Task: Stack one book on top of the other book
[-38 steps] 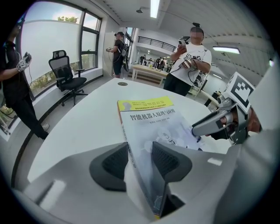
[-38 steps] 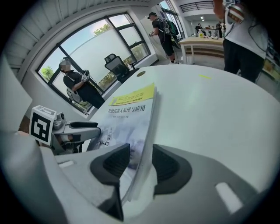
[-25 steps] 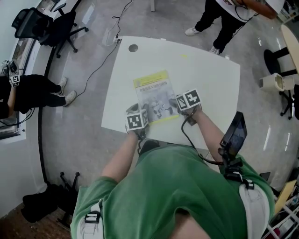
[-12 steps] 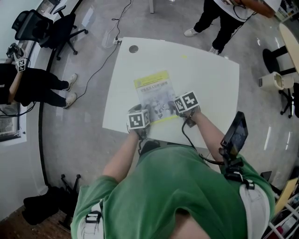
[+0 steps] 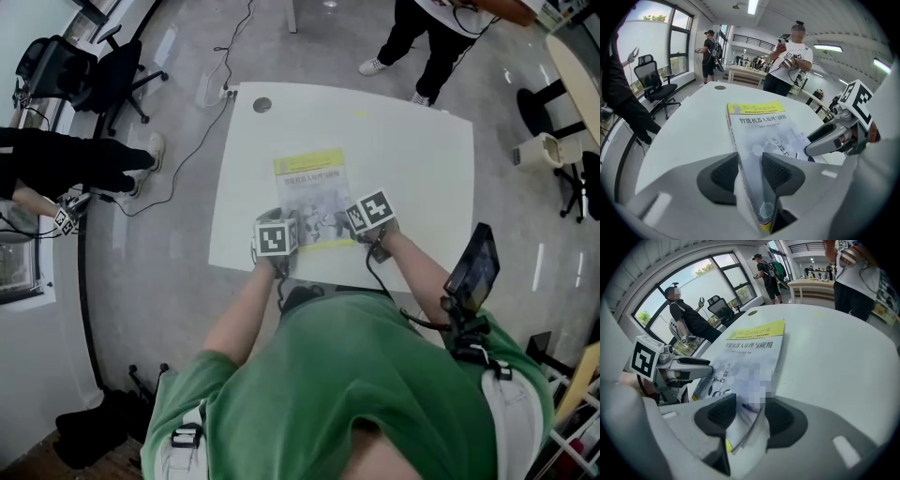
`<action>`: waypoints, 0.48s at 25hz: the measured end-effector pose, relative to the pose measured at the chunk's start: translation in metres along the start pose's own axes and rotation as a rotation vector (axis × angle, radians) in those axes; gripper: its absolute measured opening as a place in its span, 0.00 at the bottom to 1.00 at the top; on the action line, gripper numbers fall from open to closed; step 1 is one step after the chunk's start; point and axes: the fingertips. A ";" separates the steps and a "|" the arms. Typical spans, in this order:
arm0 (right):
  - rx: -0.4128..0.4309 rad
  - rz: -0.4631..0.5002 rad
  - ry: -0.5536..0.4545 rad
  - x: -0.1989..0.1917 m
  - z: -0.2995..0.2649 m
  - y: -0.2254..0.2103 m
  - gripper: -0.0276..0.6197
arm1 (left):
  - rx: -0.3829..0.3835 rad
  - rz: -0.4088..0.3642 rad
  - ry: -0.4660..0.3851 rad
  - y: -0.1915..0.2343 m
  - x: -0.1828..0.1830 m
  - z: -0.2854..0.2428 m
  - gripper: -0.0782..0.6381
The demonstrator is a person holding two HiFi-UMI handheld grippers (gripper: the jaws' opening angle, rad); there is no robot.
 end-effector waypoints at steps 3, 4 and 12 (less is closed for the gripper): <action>-0.006 -0.024 0.002 -0.003 0.000 0.002 0.35 | -0.009 -0.038 0.002 0.002 0.008 -0.002 0.35; -0.008 -0.030 0.002 -0.003 -0.001 0.003 0.35 | -0.010 -0.045 0.004 0.003 0.010 -0.004 0.35; -0.028 -0.064 -0.005 -0.014 0.001 0.015 0.35 | -0.034 -0.094 0.002 0.005 0.014 -0.004 0.35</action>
Point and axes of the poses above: the fingertips, and each gripper's own axes: z backward along the fingers, y to its left, x out of its top, and after that the axes turned 3 degrees about -y, right-handed
